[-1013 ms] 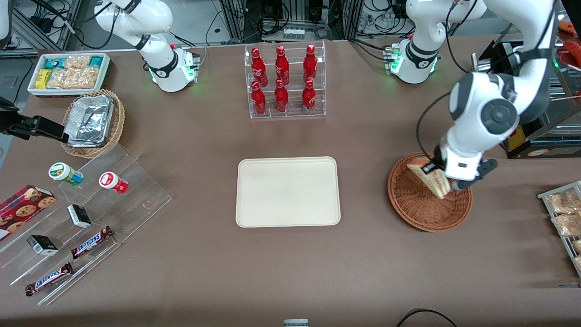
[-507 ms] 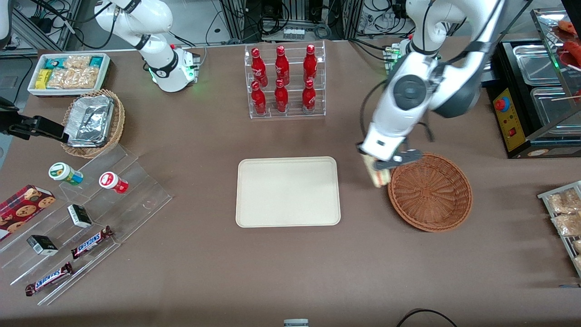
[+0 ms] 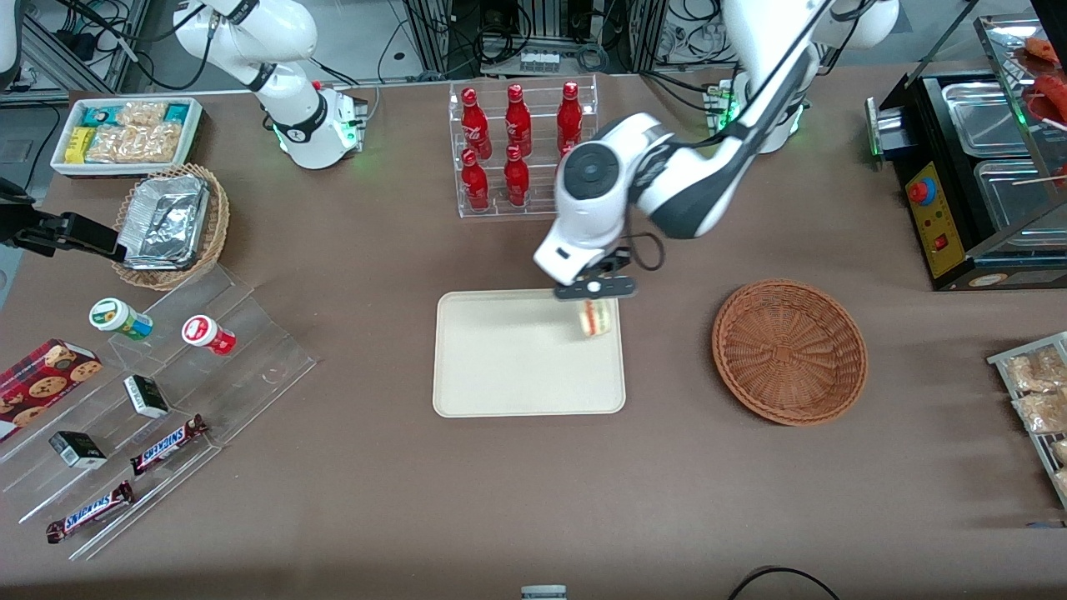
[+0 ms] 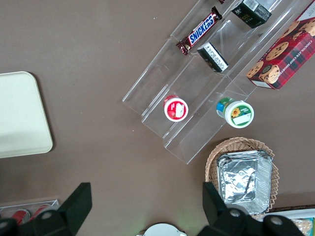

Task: Place sandwich from basket to tray
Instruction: 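Lift the sandwich and carry it over the white tray, then lower the sandwich onto the tray and open the left gripper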

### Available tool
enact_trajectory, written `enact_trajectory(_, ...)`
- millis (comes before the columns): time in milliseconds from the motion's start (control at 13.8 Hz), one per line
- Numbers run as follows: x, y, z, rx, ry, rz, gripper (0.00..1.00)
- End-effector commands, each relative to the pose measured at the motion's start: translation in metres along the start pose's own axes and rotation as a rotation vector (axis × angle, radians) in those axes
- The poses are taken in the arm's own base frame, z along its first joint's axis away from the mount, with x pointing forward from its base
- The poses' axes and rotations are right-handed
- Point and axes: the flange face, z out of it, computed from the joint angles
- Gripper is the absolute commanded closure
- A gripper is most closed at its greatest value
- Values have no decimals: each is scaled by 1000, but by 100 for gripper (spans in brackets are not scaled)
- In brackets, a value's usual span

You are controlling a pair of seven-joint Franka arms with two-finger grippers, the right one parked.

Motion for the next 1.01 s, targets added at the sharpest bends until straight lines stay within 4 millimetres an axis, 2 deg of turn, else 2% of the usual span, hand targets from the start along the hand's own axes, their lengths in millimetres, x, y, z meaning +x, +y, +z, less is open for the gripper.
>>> enact_trajectory(0,7,33,27,8,50,-1,85)
enact_trajectory(72,0,51,35,7,81,10,84)
enact_trajectory(145,-2,60,46,9,104,24,84)
enact_trajectory(217,1,62,54,4,114,18,84)
enact_trajectory(289,4,65,51,-17,126,10,84)
enact_trajectory(507,17,75,59,-63,140,14,84)
enact_trajectory(651,18,76,70,-44,159,31,84)
enact_trajectory(941,22,79,77,-61,162,40,82)
